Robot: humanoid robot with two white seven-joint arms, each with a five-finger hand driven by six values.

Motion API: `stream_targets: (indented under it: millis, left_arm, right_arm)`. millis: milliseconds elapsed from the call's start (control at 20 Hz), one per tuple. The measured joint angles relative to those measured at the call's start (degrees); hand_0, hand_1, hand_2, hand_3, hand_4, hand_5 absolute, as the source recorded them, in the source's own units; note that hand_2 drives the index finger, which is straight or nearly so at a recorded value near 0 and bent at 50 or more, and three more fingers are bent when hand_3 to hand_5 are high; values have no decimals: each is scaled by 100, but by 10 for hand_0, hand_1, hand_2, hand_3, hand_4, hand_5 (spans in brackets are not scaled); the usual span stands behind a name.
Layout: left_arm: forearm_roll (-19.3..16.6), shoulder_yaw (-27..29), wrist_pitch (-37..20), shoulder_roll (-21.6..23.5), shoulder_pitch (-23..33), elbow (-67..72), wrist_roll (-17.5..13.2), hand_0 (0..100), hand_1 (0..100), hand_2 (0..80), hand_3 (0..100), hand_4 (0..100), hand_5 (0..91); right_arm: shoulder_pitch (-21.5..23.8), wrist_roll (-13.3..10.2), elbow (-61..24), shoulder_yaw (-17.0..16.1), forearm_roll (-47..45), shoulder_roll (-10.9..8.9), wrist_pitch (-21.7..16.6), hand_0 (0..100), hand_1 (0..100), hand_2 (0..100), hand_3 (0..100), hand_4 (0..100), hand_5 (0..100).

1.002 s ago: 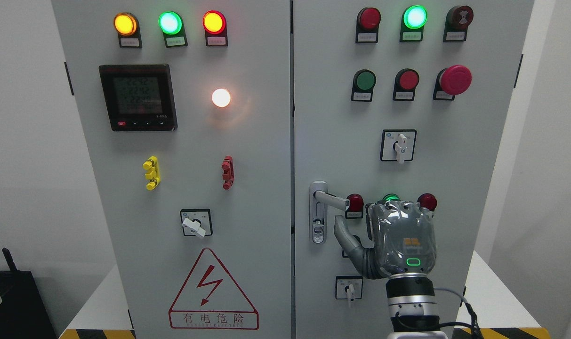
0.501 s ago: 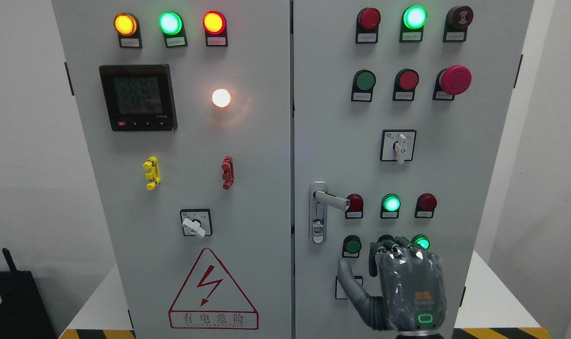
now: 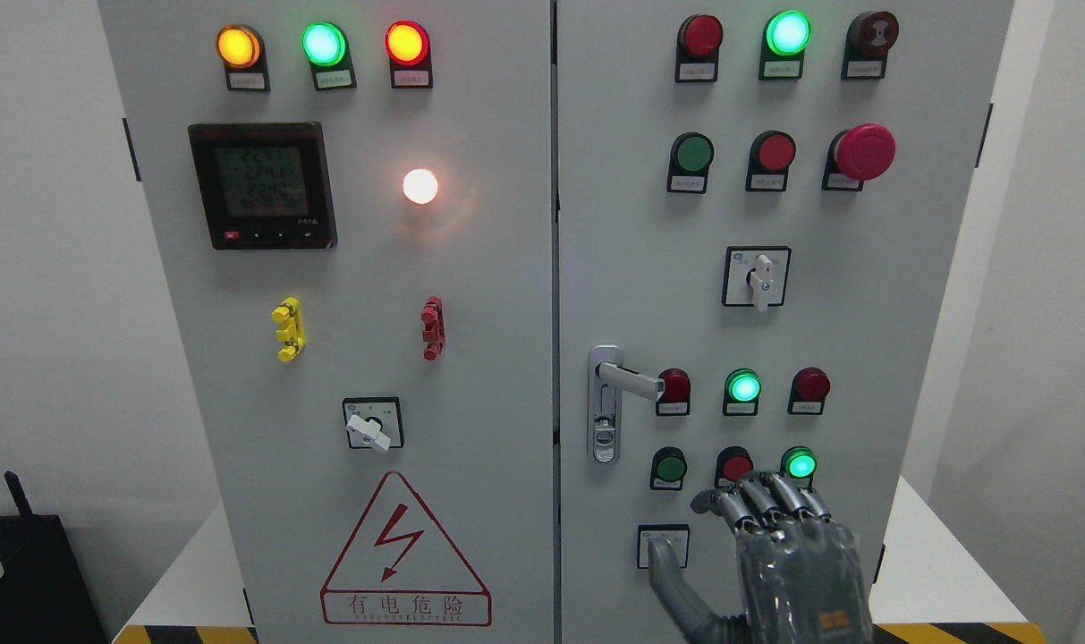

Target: Release door handle

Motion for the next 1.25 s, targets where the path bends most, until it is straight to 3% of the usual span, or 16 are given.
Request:
stream_targets:
  millis: [501, 1252]
  left_arm:
    - [0, 0, 0, 0, 0, 0, 0, 120, 389, 0, 0, 0, 0]
    - [0, 0, 3, 0, 0, 0, 0, 120, 389, 0, 0, 0, 0]
  right_arm:
    - [-212, 51, -165, -188, -116, 18, -10, 372, 107, 0, 0, 0, 0]
    - [-59, 20, -328, -294, -234, 23, -63, 375, 111, 0, 18, 0, 0]
